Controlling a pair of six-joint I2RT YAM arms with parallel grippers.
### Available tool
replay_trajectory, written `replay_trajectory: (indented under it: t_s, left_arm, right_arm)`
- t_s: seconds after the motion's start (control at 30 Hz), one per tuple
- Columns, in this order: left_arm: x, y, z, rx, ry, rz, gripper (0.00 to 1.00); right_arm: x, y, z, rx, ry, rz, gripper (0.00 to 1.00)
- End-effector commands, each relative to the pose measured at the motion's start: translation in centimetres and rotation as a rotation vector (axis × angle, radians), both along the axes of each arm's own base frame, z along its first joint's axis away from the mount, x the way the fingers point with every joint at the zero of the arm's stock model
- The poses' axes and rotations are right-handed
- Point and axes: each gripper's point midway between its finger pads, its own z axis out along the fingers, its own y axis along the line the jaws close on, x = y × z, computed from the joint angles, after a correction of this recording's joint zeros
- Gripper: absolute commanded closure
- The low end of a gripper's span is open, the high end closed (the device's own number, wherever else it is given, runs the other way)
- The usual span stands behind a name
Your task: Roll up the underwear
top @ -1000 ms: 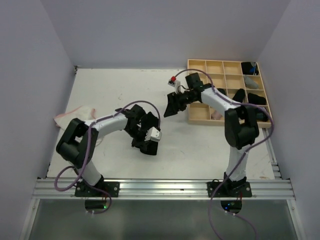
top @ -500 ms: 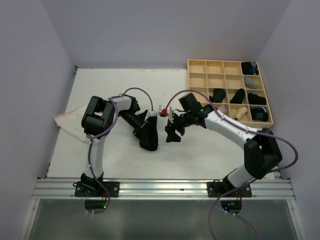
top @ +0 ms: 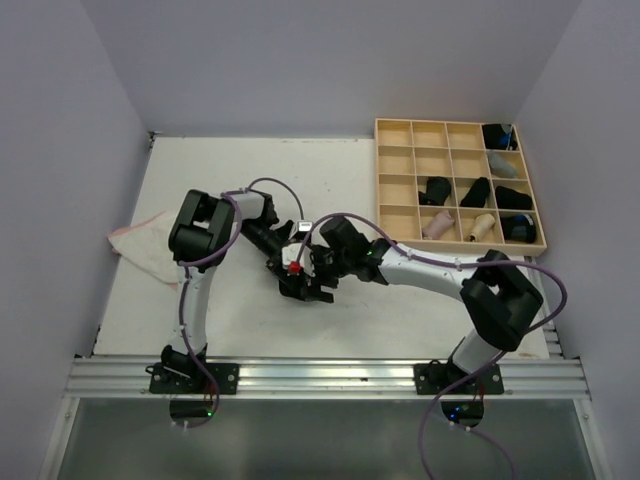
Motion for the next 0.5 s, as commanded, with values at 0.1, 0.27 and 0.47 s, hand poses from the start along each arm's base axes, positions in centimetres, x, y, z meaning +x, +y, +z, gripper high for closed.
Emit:
replay_trajectory:
  t_s: [0.1,0.27,0.47]
  left_arm:
    - [1.7,1.6,-5.4,0.067,-0.161,-0.071,0.95]
    - [1.5,1.9,-5.7,0.074,-0.153,-0.066,0.95]
    - [1.6,2.6,-5.7,0.084,-0.162,-0.042,0.94]
  right_arm:
    - [-0.1,2.4,-1.5,0.027,-0.060,0.067,0.16]
    - [-0.4,2.5,-3.4,-0.003,-0.036,0.081,0.19]
    - [0.4,2.8,-5.9,-0.050,-0.024,0.062,0.54]
